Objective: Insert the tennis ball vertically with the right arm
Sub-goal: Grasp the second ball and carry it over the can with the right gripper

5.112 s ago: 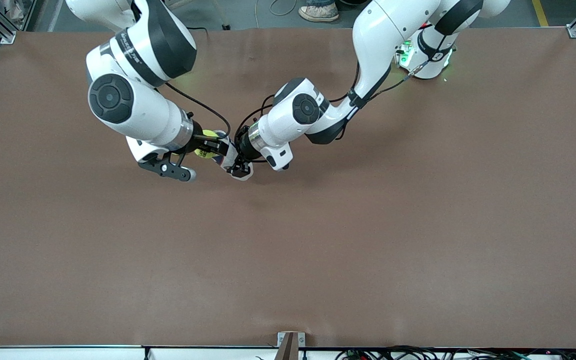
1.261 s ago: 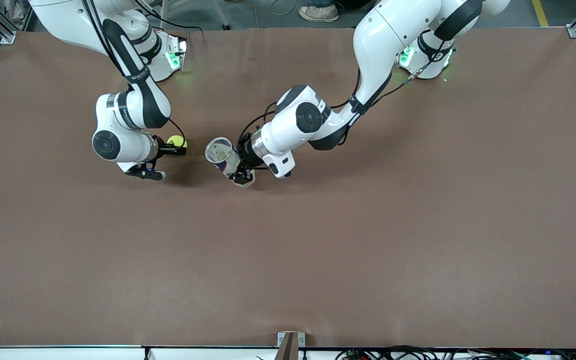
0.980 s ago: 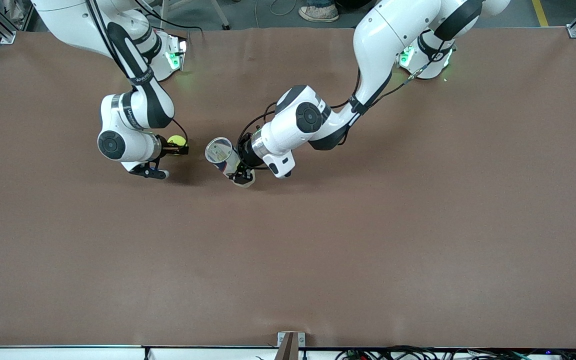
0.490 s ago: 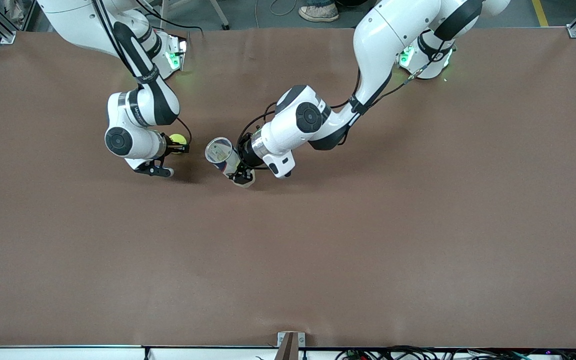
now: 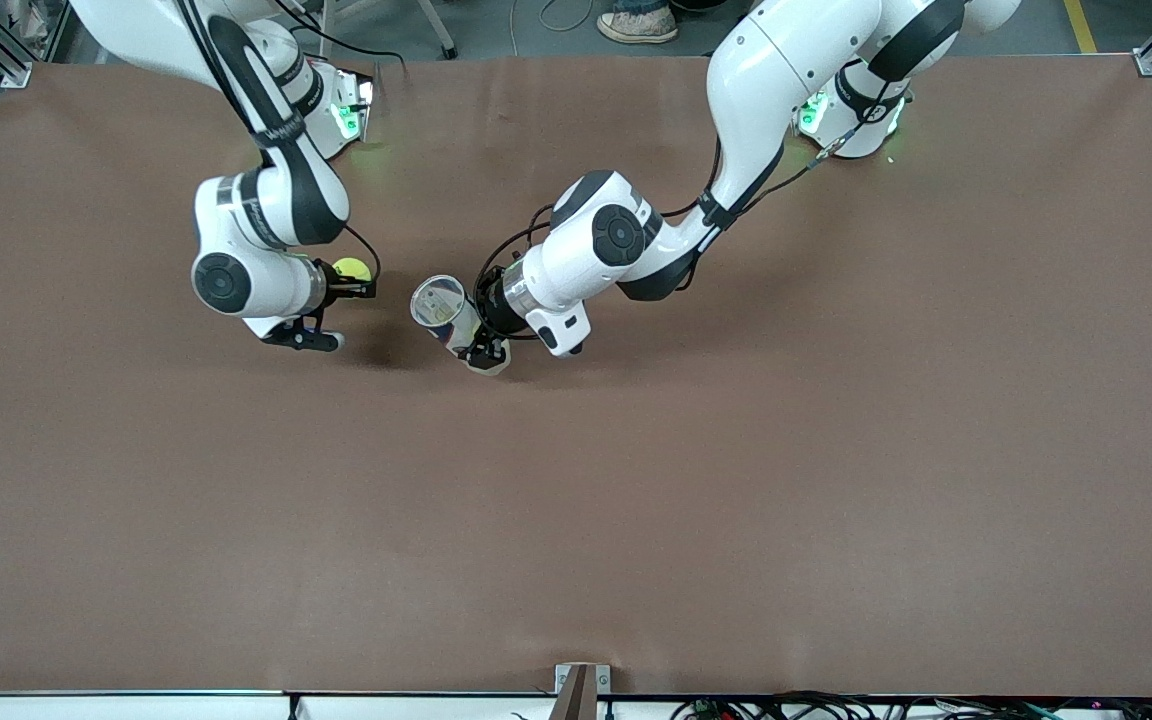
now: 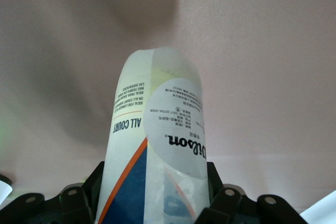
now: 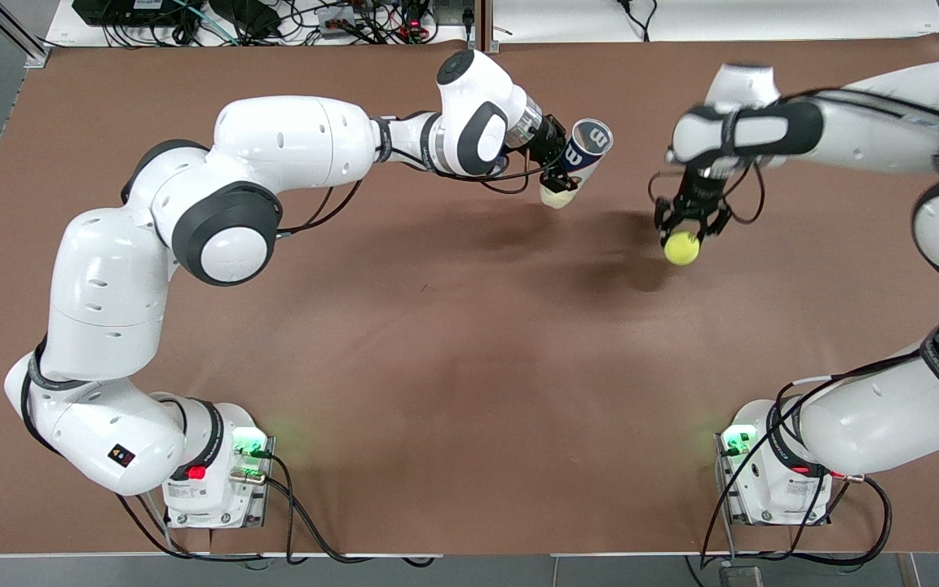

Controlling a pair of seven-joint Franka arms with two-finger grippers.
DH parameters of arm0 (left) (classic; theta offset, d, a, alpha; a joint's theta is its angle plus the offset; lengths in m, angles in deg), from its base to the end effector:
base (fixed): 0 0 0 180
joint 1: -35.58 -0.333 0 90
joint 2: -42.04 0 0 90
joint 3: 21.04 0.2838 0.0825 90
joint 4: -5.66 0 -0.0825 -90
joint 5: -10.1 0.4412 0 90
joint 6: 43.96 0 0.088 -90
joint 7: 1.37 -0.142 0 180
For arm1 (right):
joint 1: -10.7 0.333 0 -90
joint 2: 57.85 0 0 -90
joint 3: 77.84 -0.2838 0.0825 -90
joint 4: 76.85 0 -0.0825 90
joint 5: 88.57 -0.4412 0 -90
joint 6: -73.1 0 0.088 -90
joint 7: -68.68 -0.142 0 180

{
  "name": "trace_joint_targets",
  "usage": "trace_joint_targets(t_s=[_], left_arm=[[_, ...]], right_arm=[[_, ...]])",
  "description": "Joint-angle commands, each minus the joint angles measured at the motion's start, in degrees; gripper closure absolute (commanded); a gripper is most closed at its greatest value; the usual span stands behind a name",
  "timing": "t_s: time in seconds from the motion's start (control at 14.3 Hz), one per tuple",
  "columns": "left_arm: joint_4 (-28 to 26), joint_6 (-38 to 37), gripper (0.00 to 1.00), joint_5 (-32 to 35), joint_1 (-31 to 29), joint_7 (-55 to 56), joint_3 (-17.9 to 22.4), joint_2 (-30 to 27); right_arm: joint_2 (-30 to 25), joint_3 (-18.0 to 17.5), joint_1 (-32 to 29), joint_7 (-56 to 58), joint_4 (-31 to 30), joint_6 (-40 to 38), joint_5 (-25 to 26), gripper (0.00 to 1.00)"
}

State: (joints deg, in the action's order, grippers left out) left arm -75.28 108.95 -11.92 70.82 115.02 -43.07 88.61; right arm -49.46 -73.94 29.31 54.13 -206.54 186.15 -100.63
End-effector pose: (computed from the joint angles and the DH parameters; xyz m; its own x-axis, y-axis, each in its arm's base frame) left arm 0.4877 -0.6453 0.2077 0.0508 0.7792 -0.6247 0.9987 -0.0421 0.0288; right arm 0.4793 0.1453 0.1641 0.8883 -0.1066 -0.4467 -0.1282 -0.9916 -0.0183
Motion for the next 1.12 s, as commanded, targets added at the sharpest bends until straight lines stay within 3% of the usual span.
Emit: trace_joint_targets(t_s=[0.0,0.21,0.35,0.63,1.05], left_arm=[[1.48,0.37,0.24,-1.01,0.17,-1.69,-0.03,0.72],[1.48,0.37,0.24,-1.01,0.17,-1.96,-0.03,0.72],[1.48,0.37,0.24,-1.09,0.17,-2.05,-0.03,0.80],[1.48,0.37,0.24,-1.01,0.17,-2.05,-0.03,0.80],[1.48,0.37,0.24,-1.09,0.17,-2.05,-0.03,0.89]], right_arm=[[-2.51,0.23,-1.29,-0.74,12.74,-14.83,-0.25,0.58],[-2.15,0.15,-2.09,-3.71,25.24,-23.92,-0.51,0.58],[-1.89,-0.12,-1.48,-7.57,28.86,-24.11,-0.87,0.58],[0.48,-0.30,0.10,-15.75,34.32,-22.54,-7.62,0.58],[5.22,-0.30,5.82,-23.14,36.96,-14.80,-8.16,0.58]])
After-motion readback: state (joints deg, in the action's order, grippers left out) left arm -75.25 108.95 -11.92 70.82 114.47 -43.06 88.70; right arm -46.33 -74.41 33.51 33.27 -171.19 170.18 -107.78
